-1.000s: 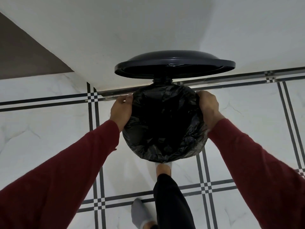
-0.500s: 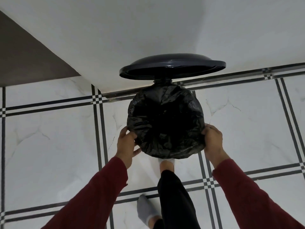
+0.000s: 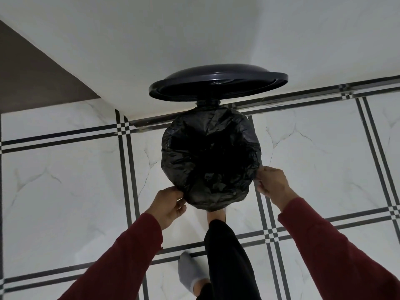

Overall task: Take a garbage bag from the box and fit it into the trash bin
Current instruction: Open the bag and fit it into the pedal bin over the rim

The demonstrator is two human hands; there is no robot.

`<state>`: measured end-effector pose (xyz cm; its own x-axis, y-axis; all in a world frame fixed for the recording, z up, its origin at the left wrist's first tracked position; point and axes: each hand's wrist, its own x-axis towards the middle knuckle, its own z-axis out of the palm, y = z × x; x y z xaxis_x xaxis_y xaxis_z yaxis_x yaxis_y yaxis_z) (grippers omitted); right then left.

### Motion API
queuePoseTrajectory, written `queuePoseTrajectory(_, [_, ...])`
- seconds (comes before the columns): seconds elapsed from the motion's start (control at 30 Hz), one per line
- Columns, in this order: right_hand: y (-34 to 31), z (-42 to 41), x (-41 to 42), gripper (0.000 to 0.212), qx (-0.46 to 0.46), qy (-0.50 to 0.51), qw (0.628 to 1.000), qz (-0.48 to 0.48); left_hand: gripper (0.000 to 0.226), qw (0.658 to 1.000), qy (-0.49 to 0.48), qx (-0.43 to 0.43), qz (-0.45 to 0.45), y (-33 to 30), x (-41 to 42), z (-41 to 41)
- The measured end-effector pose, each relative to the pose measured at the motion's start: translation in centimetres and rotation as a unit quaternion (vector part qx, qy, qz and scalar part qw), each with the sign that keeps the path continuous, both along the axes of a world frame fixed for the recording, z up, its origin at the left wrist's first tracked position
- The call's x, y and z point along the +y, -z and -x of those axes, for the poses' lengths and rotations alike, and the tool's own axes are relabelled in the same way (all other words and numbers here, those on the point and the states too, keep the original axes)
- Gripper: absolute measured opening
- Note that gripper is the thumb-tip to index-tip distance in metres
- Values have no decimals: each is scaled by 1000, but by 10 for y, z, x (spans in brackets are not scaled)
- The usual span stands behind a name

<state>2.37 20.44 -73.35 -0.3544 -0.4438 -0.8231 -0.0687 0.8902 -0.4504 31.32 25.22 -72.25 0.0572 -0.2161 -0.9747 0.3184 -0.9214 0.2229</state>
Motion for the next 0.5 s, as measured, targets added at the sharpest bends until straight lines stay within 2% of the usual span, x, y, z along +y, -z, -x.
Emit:
queuePoseTrajectory(0.03, [0,-1,-2,13,-65,56,996,-24,21,1000,15,-14,2,3,3,1])
queuePoseTrajectory(0.1, [-3,1,-2,17,-170,153,971,-67,21,997,37,-61,5,5,5,4])
queuePoseTrajectory(0.2, [-7,4,2,21,-235,199,948,-85,23,994,40,-103,0,9,6,4])
queuePoseTrajectory(0.27, [-7,3,6,33,-264,239,932,-73,21,997,-42,-68,-15,14,4,4])
queuePoseTrajectory(0.4, [-5,-14,8,24,-284,274,918,-37,20,967,-249,51,-15,10,-4,4])
queuePoseTrajectory(0.5, [1,-26,7,27,-298,308,903,-3,41,944,-310,117,0,10,-7,0])
